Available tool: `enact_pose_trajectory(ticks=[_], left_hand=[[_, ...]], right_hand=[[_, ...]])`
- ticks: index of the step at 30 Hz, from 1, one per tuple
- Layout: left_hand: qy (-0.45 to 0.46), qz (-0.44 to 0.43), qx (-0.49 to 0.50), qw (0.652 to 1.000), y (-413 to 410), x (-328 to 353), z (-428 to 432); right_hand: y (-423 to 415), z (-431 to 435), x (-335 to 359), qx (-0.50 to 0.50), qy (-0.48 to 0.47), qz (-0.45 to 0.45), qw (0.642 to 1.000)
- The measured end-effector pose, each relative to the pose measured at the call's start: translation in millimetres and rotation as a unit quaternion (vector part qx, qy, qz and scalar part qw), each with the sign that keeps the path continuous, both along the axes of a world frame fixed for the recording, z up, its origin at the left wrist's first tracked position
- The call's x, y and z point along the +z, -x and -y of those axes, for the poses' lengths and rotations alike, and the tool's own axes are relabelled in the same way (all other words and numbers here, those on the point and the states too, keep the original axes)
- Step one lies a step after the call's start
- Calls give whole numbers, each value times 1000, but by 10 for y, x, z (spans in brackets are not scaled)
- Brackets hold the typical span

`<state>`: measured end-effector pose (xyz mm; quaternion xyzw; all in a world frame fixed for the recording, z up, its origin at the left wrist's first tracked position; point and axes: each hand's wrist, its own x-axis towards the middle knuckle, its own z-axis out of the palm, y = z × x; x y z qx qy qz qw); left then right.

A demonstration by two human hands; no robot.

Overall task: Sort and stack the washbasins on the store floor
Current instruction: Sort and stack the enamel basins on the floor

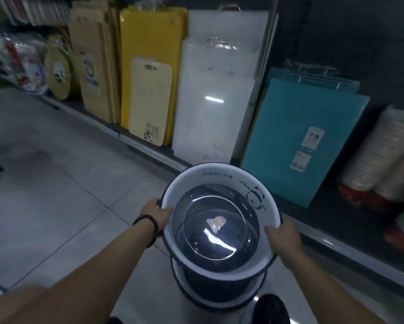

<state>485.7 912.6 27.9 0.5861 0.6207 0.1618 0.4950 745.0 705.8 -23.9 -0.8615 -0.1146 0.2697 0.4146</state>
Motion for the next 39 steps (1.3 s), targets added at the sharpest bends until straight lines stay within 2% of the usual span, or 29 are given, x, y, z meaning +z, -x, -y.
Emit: enact_pose_trajectory(ticks=[4,7,13,16,26,31,35,39], left_hand=[[14,12,-11,1000,-117,-604,209],[33,33,13,999,-108,-957,340],[52,-22,11,998,-123,-1457,382],[73,-23,4,997,-197,-1654,385],[119,-9,5,993,-111,-2028,372],[146,-19,123,981,399,-1999,298],[135,-51,232,962,1240,-1997,127],[90,-102,401,906,1981,-1925,46]], right_hand=[[19,95,-499,-14,26,-16,999],[36,96,-765,21,64,-31,997],[-29,77,-1072,81,196,-56,976],[-17,91,-1183,103,248,-52,962],[77,35,-1361,55,206,-55,976],[394,-431,-1284,118,185,-61,974],[1030,-1047,-1257,236,152,-85,956],[1816,-1633,-1214,329,118,-97,932]])
